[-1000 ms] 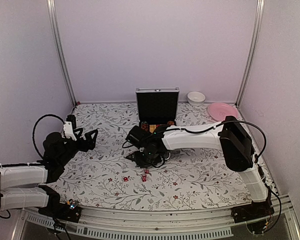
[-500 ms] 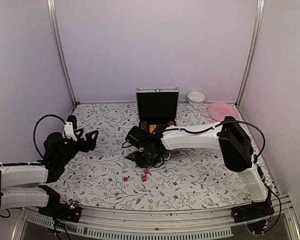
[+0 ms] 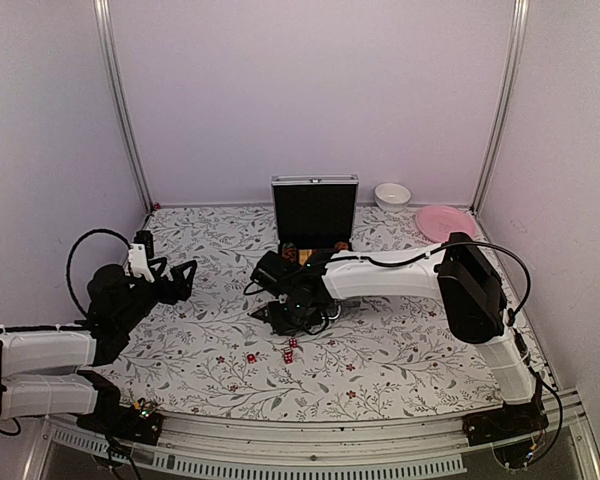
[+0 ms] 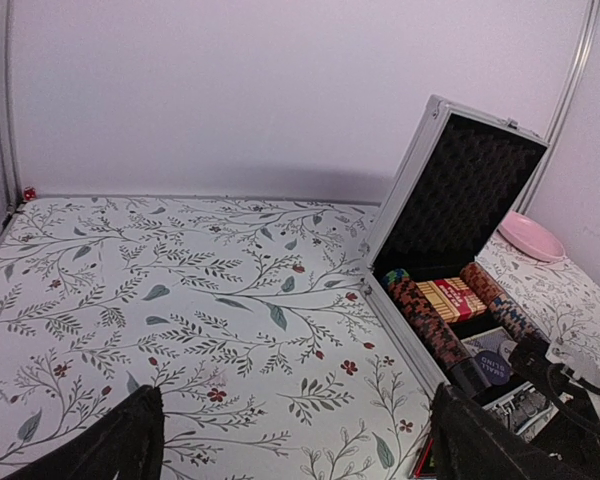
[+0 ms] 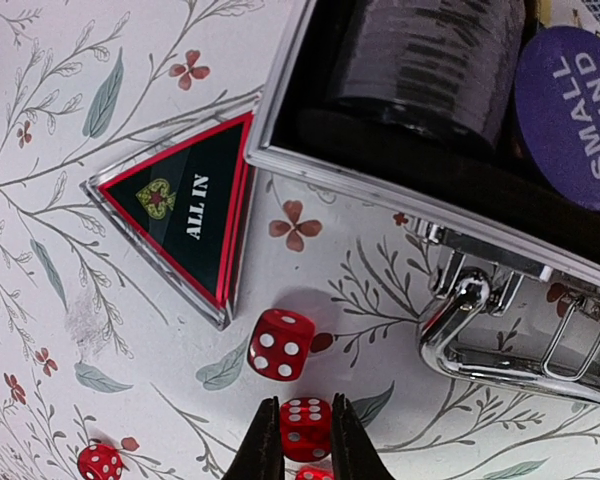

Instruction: Pack up texas hold em set

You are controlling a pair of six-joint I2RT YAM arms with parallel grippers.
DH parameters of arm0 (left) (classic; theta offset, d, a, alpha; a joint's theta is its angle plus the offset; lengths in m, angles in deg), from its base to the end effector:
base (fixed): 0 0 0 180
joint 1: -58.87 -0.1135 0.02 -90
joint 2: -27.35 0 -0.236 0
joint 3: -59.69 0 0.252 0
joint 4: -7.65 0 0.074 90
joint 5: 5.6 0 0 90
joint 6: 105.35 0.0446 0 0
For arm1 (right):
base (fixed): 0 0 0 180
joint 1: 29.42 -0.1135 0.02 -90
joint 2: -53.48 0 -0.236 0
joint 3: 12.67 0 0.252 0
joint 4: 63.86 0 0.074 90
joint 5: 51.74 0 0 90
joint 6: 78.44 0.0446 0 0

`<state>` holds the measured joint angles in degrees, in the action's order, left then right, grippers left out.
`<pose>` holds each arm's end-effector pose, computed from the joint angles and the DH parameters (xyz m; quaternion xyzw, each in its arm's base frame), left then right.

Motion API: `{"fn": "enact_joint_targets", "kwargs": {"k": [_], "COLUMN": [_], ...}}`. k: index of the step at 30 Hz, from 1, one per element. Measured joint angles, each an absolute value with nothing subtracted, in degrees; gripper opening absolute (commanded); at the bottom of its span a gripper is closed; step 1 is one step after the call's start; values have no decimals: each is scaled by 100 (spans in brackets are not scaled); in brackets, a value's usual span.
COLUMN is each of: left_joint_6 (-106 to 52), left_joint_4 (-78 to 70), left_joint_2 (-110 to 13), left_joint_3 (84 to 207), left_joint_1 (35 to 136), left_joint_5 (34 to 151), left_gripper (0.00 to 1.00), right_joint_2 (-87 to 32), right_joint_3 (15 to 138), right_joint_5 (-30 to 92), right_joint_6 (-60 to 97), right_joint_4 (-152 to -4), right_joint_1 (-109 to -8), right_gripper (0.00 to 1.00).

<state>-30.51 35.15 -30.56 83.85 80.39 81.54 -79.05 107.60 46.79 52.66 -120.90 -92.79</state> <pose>0.2073 -0.0794 0.1605 0.0247 0.7441 -0.1923 0.6393 0.2155 0.4150 0.1234 -0.1763 0.9651 0.0968 0.1676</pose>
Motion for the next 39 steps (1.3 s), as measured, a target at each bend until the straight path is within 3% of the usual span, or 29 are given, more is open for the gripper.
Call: {"fn": "enact_joint_targets", "kwargs": {"k": [16, 23, 39], "left_joint_6": [-3055, -3057, -3057], "left_joint_4": [3511, 3511, 3513], "left_joint_2": [-3091, -3135, -3228], "left_joint_3": [8392, 8394, 8436], "left_joint_1": [8039, 8041, 8043], "left_joint_5": [8154, 8154, 8126], "left_gripper": [92, 92, 93], "right_joint_2": [-7636, -7225, -7616], "right_joint_3": [10764, 10795, 11335], "right_joint_5": [4780, 5034, 5407], "right_joint_6": [5293, 5253, 4676], "right_joint_4": [-12275, -12241, -11618], "right_joint_1": [-9159, -8783, -7841], "right_gripper": [7, 7, 8]}}
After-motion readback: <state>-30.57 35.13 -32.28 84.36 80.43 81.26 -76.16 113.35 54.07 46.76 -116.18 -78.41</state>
